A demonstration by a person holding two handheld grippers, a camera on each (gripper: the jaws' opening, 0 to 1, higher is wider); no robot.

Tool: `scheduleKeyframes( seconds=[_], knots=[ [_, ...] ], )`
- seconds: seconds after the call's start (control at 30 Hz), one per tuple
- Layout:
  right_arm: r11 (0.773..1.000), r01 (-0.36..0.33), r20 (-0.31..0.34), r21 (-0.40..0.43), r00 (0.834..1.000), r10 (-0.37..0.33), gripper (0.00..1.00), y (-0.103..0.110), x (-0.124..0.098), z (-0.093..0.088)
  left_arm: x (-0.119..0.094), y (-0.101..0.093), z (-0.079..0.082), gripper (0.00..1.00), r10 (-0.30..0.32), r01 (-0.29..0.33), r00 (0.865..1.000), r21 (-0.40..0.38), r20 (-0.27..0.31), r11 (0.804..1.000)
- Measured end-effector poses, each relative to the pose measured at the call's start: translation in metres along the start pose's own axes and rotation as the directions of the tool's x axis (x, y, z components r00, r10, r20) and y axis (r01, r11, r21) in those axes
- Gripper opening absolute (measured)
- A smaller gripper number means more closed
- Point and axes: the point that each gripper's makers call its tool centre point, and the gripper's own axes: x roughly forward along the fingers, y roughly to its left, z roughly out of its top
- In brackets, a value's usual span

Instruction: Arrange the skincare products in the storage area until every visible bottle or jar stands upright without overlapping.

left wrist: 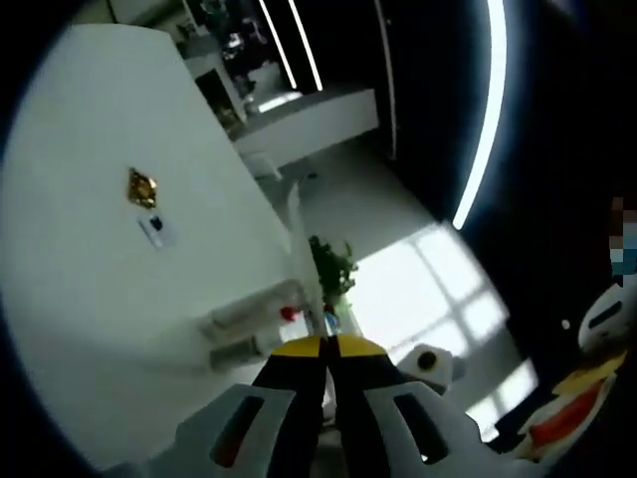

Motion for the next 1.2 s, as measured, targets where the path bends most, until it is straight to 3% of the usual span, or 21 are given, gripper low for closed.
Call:
scheduleKeyframes(
  seconds=[0.8, 0.93, 1.2],
  knots=[
    [0.995, 0.097, -0.066, -0.023, 0.993, -0.098, 0.93, -0.031, -0.023, -0.030, 0.015, 0.063, -0.021, 0.00, 0.131, -0.133, 0.989, -0.023, -0.063, 0.991],
    [0.993, 0.107, -0.075, -0.043, 0.991, -0.110, 0.99, -0.032, -0.026, -0.035, 0.017, 0.070, -0.025, 0.00, 0.148, -0.150, 0.987, -0.027, -0.066, 0.988],
    [0.992, 0.126, -0.084, -0.029, 0.988, -0.128, 0.99, -0.037, -0.033, -0.043, 0.018, 0.084, -0.028, 0.00, 0.181, -0.184, 0.981, -0.033, -0.072, 0.982]
  ],
)
